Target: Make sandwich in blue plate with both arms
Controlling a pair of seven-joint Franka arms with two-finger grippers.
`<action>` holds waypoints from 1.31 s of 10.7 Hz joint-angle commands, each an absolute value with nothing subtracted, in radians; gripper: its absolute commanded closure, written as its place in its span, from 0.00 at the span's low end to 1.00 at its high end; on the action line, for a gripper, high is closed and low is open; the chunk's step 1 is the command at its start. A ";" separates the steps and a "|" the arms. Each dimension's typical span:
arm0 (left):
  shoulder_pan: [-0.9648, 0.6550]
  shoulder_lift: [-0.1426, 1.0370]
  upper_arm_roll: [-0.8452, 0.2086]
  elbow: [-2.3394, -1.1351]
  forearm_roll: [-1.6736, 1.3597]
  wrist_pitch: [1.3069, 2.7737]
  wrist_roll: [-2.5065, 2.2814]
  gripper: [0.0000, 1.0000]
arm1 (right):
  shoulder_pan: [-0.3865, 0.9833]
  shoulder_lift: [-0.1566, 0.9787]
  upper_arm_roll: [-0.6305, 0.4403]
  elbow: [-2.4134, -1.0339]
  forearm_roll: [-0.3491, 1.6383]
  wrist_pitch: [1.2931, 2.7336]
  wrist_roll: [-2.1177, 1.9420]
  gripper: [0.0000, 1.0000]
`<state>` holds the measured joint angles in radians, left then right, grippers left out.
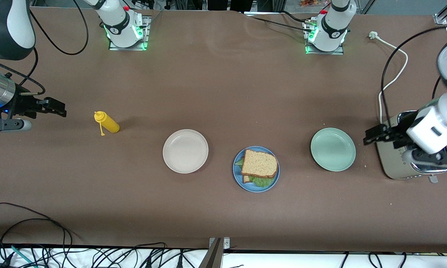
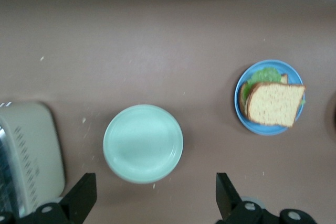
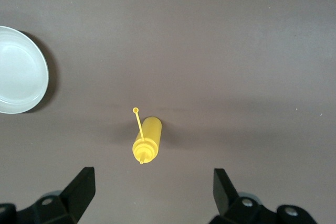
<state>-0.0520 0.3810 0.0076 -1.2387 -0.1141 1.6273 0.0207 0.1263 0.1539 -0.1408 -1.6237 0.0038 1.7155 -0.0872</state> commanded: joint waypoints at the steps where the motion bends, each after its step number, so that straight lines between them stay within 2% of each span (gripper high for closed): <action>1: -0.012 0.270 0.005 -1.261 -0.084 1.463 0.014 0.00 | 0.126 0.169 -0.138 -1.594 -0.002 1.703 -0.074 0.00; 4: -0.009 0.189 0.000 -1.266 -0.051 1.340 -0.116 0.00 | 0.124 0.169 -0.138 -1.594 -0.002 1.703 -0.075 0.00; 9: -0.009 0.181 0.000 -1.301 0.008 1.338 -0.121 0.00 | 0.121 0.172 -0.138 -1.594 0.002 1.703 -0.075 0.00; 13: -0.009 0.101 -0.023 -1.429 0.097 1.373 -0.121 0.00 | 0.121 0.173 -0.140 -1.594 0.002 1.703 -0.077 0.00; 14: -0.009 0.054 -0.023 -1.503 0.097 1.420 -0.121 0.00 | 0.121 0.173 -0.138 -1.594 0.002 1.703 -0.077 0.00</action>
